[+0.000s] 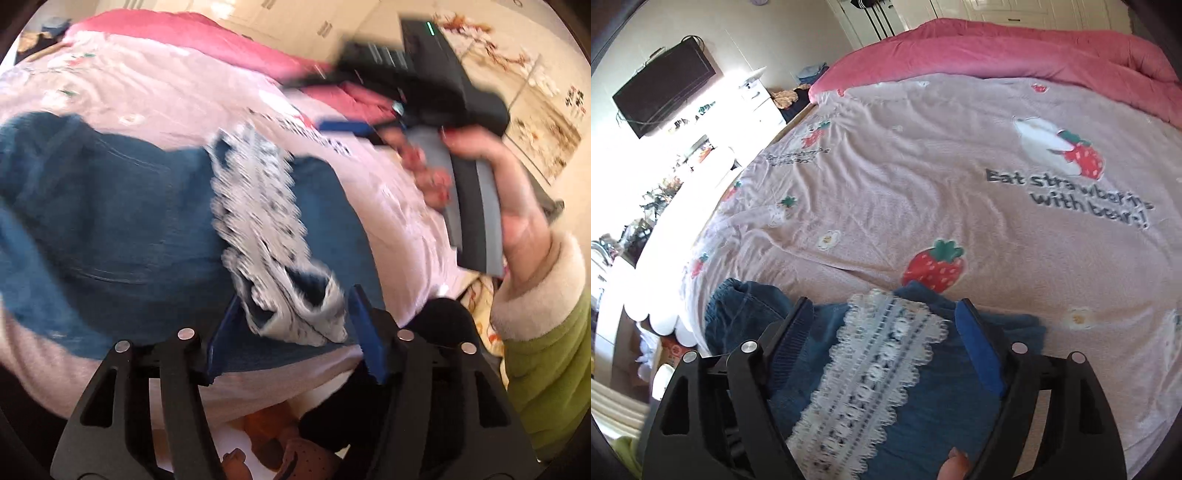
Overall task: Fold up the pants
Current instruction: 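Lift the lace edge with the right gripper and fold it over the denim, then open the right gripper and withdraw it from the folded lace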
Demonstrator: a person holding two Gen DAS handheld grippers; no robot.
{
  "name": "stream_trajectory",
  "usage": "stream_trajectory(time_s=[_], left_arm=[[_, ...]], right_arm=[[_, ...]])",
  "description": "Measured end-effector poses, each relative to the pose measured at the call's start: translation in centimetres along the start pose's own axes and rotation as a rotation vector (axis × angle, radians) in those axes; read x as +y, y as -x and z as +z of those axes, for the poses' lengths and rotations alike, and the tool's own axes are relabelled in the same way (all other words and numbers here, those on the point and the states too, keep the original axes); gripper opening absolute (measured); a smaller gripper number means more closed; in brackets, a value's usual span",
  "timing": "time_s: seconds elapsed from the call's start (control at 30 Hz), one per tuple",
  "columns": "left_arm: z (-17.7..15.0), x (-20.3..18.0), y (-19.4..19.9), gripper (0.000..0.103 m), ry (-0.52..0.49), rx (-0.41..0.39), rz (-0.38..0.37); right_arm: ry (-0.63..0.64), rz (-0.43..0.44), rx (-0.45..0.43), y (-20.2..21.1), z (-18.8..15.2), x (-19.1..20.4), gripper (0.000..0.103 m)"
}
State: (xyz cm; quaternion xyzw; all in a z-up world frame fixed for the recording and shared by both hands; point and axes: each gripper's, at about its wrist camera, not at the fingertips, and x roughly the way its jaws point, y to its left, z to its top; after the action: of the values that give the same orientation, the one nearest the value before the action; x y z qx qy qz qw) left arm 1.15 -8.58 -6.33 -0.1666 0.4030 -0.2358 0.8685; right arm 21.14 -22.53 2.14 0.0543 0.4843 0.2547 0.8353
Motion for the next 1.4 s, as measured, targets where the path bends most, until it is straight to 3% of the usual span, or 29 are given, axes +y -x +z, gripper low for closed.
stream_trajectory(time_s=[0.1,0.27,0.4,0.43,0.5,0.53,0.57,0.67,0.8,0.9,1.0,1.13,1.3,1.4], left_arm=[[0.8,0.8,1.9,0.063,0.012,-0.053,0.026],[2.1,-0.1,1.6,0.063,-0.03,-0.067,0.071],[2.8,-2.5,0.8,0.044,-0.136,-0.082,0.1],[2.8,-2.9,0.5,0.038,-0.158,-0.082,0.109],[2.9,-3.3,-0.5,0.03,-0.19,-0.061,0.143],[2.8,-3.0,-1.1,0.026,-0.183,-0.036,0.154],[2.8,-2.3,-1.2,0.023,-0.169,-0.013,0.155],[2.2,-1.3,-2.1,0.017,-0.157,0.023,0.171],[2.0,-1.2,-2.5,0.017,-0.157,0.032,0.172],[1.9,-1.1,-2.4,0.017,-0.159,0.033,0.171],[1.9,-1.1,-2.3,0.017,-0.155,0.037,0.173],[1.9,-1.2,-2.3,0.017,-0.156,0.037,0.175],[1.9,-1.1,-2.1,0.017,-0.149,0.037,0.171],[2.0,-1.2,-2.1,0.017,-0.148,0.037,0.173]], right_arm=[[0.03,-0.011,0.01,-0.1,-0.6,-0.5,0.078],[0.111,-0.02,0.037,-1.8,-0.5,0.6,0.078],[0.19,-0.06,0.078,-4.7,0.3,2.0,0.075],[0.191,-0.063,0.088,-5.2,0.5,1.9,0.07],[0.166,-0.042,0.134,-6.7,0.7,1.5,0.049],[0.154,-0.021,0.155,-7.2,0.7,1.3,0.027],[0.146,0.0,0.171,-7.7,0.6,1.2,0.018],[0.171,0.022,0.144,-7.2,0.5,2.2,0.011],[0.21,0.064,0.085,-5.8,1.1,4.2,0.01],[0.256,-0.002,0.132,-7.7,1.1,4.6,0.01],[0.234,0.002,0.152,-8.7,0.9,3.9,0.013],[0.191,0.052,0.055,-5.7,1.1,3.3,0.044],[0.191,0.025,-0.002,-1.2,-0.2,2.3,0.051],[0.196,0.031,0.02,-0.3,-2.0,1.8,0.065]])
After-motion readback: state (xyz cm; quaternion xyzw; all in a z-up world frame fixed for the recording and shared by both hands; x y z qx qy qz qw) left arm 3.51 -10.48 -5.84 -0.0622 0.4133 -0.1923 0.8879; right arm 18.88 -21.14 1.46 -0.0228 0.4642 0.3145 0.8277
